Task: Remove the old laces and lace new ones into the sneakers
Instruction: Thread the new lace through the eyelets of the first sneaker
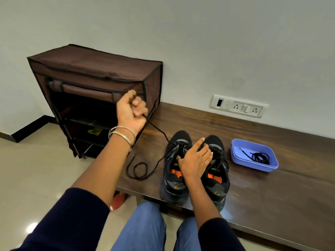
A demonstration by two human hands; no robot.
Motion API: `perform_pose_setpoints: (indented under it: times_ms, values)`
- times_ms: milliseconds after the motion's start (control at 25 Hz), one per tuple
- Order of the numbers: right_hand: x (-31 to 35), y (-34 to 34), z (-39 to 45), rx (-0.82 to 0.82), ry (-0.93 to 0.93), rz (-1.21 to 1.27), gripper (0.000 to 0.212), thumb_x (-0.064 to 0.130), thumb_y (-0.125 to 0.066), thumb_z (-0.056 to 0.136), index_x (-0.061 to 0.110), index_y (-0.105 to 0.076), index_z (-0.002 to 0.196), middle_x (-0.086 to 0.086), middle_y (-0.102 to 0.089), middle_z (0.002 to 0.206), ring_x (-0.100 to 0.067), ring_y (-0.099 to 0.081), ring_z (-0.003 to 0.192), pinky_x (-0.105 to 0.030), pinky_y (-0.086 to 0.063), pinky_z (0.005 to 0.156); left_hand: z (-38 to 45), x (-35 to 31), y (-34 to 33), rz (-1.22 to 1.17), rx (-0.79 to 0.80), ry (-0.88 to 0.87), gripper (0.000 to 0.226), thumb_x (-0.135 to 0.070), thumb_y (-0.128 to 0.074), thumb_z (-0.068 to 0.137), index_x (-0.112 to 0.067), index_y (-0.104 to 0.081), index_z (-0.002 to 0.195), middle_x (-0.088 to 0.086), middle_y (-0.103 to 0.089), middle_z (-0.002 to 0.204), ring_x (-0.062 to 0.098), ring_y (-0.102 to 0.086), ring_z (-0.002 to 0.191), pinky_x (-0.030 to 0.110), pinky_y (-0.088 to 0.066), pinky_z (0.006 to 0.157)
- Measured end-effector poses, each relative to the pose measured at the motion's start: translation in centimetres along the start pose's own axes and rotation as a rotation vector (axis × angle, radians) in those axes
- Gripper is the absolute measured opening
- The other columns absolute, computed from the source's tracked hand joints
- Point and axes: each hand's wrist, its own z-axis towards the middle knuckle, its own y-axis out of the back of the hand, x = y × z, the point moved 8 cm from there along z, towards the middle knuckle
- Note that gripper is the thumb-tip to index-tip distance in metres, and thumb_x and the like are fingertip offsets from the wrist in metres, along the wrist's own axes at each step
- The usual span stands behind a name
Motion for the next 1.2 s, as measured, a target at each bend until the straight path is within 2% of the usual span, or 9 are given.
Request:
perform_pose_setpoints:
  times_ms: [120, 240, 560, 600, 720, 800, 1000, 1120, 1200]
  values:
    - [0.2, -0.4, 0.0, 0.045, -0.011, 0.089, 0.119, 0.046, -0.077, 0.075, -0.001, 0.002, 0.15, -0.026, -0.02, 0.148, -0.039, -0.021, 0.137, -0.047, -0.023, 0.116, -0.6, 4.2, 3.3, 1.083, -0.028, 0.044, 0.026, -0.039, -0.055, 0.093, -0.017, -0.069, 0.087, -0.005, -0.058, 0.068, 0.007, -0.045, 0.047, 0.019, -0.038, 0.043]
    - [0.2, -0.8, 0.1, 0.083, -0.011, 0.157, 0.118, 0.04, -0.078, 0.076, -0.001, 0.005, 0.15, -0.027, -0.015, 0.15, -0.039, -0.02, 0.136, -0.043, -0.029, 0.113, -0.6, 9.8, 5.3, 1.866, 0.103, -0.024, 0.019, -0.037, -0.064, 0.086, -0.027, -0.075, 0.098, -0.006, -0.072, 0.098, 0.013, -0.064, 0.093, 0.028, -0.051, 0.084]
    - [-0.5, -1.2, 0.3, 0.04, -0.04, 0.235, 0.118, 0.036, -0.079, 0.076, 0.001, 0.004, 0.152, -0.025, -0.01, 0.151, -0.037, -0.016, 0.136, -0.039, -0.032, 0.109, -0.2, 11.2, 6.0, 1.878, -0.078, -0.076, 0.013, -0.019, -0.062, 0.084, -0.025, -0.069, 0.075, -0.001, -0.069, 0.091, 0.023, -0.062, 0.085, 0.031, -0.05, 0.074]
    - [-0.6, -1.3, 0.3, 0.04, -0.047, 0.238, 0.118, 0.036, -0.079, 0.076, 0.001, 0.005, 0.152, -0.025, -0.01, 0.151, -0.036, -0.017, 0.136, -0.038, -0.032, 0.109, 0.1, 10.1, 5.8, 1.712, -0.128, -0.1, 0.017, -0.016, -0.058, 0.086, -0.025, -0.067, 0.074, -0.003, -0.069, 0.091, 0.021, -0.06, 0.082, 0.028, -0.047, 0.071]
    - [-0.7, -1.3, 0.4, 0.053, -0.061, 0.256, 0.117, 0.035, -0.079, 0.077, 0.0, 0.004, 0.152, -0.024, -0.013, 0.15, -0.036, -0.02, 0.134, -0.037, -0.033, 0.108, 0.3, 5.8, 5.0, 0.655, -0.339, -0.087, 0.023, -0.012, -0.041, 0.096, -0.02, -0.056, 0.081, 0.001, -0.069, 0.086, 0.016, -0.053, 0.068, 0.021, -0.033, 0.041]
    - [-0.7, -1.4, 0.3, 0.067, -0.067, 0.251, 0.116, 0.034, -0.078, 0.077, 0.0, 0.005, 0.152, -0.024, -0.015, 0.149, -0.036, -0.022, 0.132, -0.037, -0.035, 0.106, -0.1, 4.3, 3.7, 0.394, -0.268, -0.013, 0.023, -0.013, -0.037, 0.099, -0.018, -0.049, 0.08, 0.0, -0.063, 0.072, 0.012, -0.052, 0.056, 0.018, -0.022, 0.033]
    - [-0.5, -1.3, 0.3, 0.078, -0.057, 0.231, 0.112, 0.033, -0.077, 0.079, -0.001, 0.002, 0.151, -0.024, -0.02, 0.147, -0.036, -0.025, 0.13, -0.036, -0.037, 0.103, -2.7, 5.0, 6.1, 1.079, -0.179, 0.162, 0.03, -0.026, -0.054, 0.092, -0.01, -0.055, 0.067, 0.0, -0.039, 0.049, 0.01, -0.031, 0.035, 0.018, -0.022, 0.035]
    - [-0.5, -1.3, 0.3, 0.091, -0.061, 0.216, 0.11, 0.031, -0.076, 0.08, -0.002, 0.002, 0.151, -0.023, -0.02, 0.147, -0.036, -0.025, 0.13, -0.036, -0.038, 0.103, -4.6, 7.0, 11.6, 1.696, -0.158, 0.344, 0.031, -0.036, -0.064, 0.087, -0.012, -0.058, 0.069, 0.002, -0.056, 0.063, 0.018, -0.053, 0.056, 0.026, -0.043, 0.056]
    - [-0.5, -1.5, 0.4, 0.099, -0.058, 0.208, 0.109, 0.029, -0.076, 0.081, -0.002, 0.001, 0.151, -0.024, -0.019, 0.148, -0.037, -0.024, 0.131, -0.037, -0.039, 0.102, -6.0, 7.8, 14.8, 1.829, -0.181, 0.433, 0.03, -0.043, -0.068, 0.083, -0.015, -0.063, 0.073, 0.004, -0.065, 0.077, 0.024, -0.065, 0.079, 0.028, -0.049, 0.072]
